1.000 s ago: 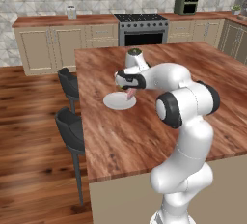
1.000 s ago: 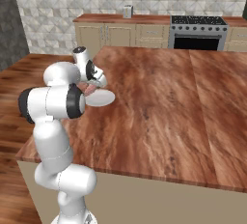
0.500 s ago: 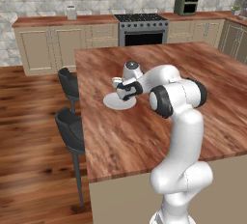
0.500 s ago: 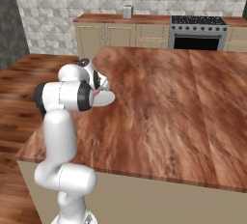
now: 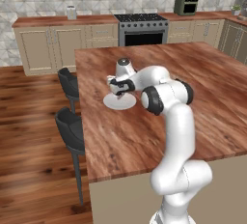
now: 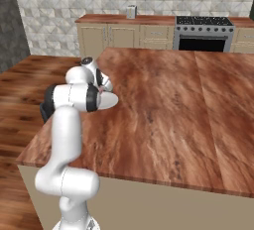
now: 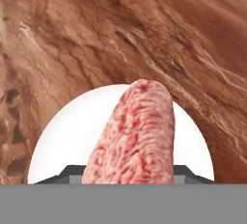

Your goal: Take the steak from the fridge and place it on the digital scale on the counter by the fridge. Wait a few seconds for a reading, then move it to the plate on the dining counter.

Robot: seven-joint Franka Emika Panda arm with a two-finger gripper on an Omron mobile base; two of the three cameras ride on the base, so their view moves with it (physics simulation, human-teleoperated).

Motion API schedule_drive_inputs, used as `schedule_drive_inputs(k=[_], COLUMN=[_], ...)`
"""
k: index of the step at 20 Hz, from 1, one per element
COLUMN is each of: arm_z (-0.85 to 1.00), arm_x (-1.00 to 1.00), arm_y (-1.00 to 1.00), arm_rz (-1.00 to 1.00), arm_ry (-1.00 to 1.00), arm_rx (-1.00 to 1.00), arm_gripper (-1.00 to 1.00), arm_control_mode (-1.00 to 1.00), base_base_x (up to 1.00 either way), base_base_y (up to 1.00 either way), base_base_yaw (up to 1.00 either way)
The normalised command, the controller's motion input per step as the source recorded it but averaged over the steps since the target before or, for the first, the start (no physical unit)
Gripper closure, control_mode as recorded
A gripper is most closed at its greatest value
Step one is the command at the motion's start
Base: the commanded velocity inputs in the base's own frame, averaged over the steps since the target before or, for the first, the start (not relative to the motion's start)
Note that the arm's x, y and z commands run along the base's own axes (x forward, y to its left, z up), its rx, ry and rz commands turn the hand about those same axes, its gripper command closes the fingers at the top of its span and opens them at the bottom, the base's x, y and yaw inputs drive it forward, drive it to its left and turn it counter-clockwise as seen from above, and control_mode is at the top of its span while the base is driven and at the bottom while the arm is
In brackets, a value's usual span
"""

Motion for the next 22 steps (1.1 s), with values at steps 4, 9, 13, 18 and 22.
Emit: schedule_drive_inputs(k=[4, 9, 13, 18, 22], arm_z=[-0.28, -0.49, -0.57, -0.34, -0.13], arm_x=[0.23, 0.17, 0.08, 0.17, 0.15], arm_y=[0.01, 0.0, 0.0, 0.0, 0.0], arm_rz=[-0.09, -0.09, -0.07, -0.04, -0.03], arm_ry=[0.14, 0.13, 0.1, 0.01, 0.0], arm_rx=[0.0, 0.0, 0.0, 0.0, 0.01], arm_gripper=[1.0, 1.0, 1.0, 1.0, -1.0], arm_control_mode=[-1.0, -1.0, -1.0, -1.0, -1.0], base_base_x=[0.0, 0.0, 0.0, 0.0, 0.0], base_base_y=[0.0, 0.0, 0.0, 0.0, 0.0], base_base_yaw=[0.0, 0.0, 0.0, 0.0, 0.0])
